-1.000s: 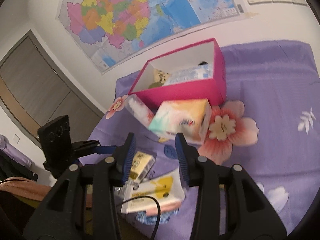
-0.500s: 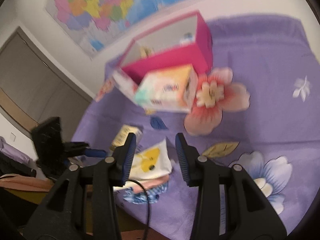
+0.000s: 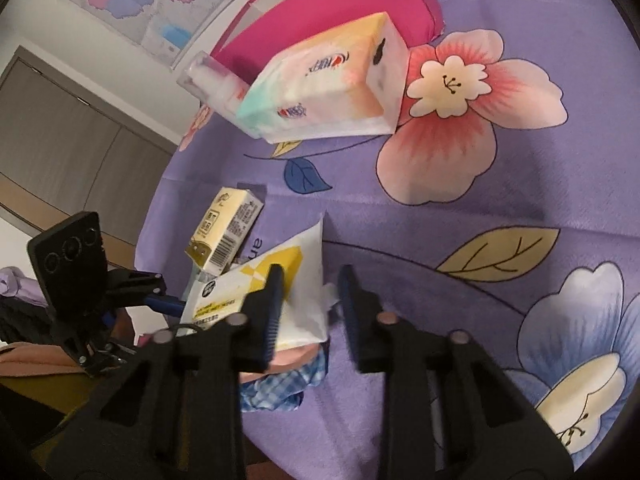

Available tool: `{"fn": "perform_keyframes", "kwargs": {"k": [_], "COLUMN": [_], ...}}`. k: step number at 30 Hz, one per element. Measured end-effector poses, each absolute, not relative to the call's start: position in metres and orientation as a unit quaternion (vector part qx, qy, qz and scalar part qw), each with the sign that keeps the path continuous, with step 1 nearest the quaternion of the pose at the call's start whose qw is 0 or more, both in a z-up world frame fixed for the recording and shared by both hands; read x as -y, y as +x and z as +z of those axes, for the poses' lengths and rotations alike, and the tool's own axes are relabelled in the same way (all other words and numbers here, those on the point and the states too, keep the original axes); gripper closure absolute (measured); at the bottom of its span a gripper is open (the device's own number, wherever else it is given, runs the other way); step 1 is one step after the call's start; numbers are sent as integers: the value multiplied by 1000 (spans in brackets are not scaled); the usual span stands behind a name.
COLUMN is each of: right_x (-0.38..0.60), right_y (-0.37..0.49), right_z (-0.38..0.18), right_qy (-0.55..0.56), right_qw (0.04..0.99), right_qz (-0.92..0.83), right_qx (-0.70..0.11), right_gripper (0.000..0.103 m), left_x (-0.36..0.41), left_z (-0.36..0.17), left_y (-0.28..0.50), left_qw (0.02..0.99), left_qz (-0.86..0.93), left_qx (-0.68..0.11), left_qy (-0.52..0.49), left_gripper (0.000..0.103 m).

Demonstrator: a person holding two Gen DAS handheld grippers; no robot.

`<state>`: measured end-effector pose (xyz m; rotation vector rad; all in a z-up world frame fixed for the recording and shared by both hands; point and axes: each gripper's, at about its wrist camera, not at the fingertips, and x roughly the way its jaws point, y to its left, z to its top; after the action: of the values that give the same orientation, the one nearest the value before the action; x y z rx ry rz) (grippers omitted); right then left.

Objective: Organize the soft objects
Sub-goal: 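Grasp the white-yellow wet wipes pack with the right gripper and lift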

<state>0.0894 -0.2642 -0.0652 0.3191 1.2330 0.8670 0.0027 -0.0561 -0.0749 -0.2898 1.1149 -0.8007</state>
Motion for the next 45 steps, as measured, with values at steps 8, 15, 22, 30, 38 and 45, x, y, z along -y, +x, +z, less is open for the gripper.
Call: {"fn": "perform_keyframes", "kwargs": {"k": [8, 15, 22, 30, 38, 45], "right_x": [274, 264, 274, 289, 296, 298], "right_y": [87, 88, 84, 84, 92, 106], "right_z": [-63, -64, -51, -43, -26, -6], "right_qy": [159, 141, 133, 163, 187, 195], "right_qw": [719, 724, 750, 762, 774, 789], "right_qz": [392, 397, 386, 379, 377, 373], "right_qx": [-551, -547, -520, -499, -473, -448], "right_gripper": [94, 88, 99, 99, 99, 99], "left_x": [51, 60, 64, 67, 61, 58], "left_z": [-81, -78, -73, -56, -39, -14], "left_y": [12, 21, 26, 41, 61, 76], "left_qw": [757, 763, 772, 794, 816, 837], "left_qz": [-364, -353, -341, -329, -316, -305], "left_qx": [-517, -517, -516, -494, -470, -444], "left_qy": [-166, -160, -147, -129, -115, -94], "left_gripper": [45, 51, 58, 60, 65, 65]}}
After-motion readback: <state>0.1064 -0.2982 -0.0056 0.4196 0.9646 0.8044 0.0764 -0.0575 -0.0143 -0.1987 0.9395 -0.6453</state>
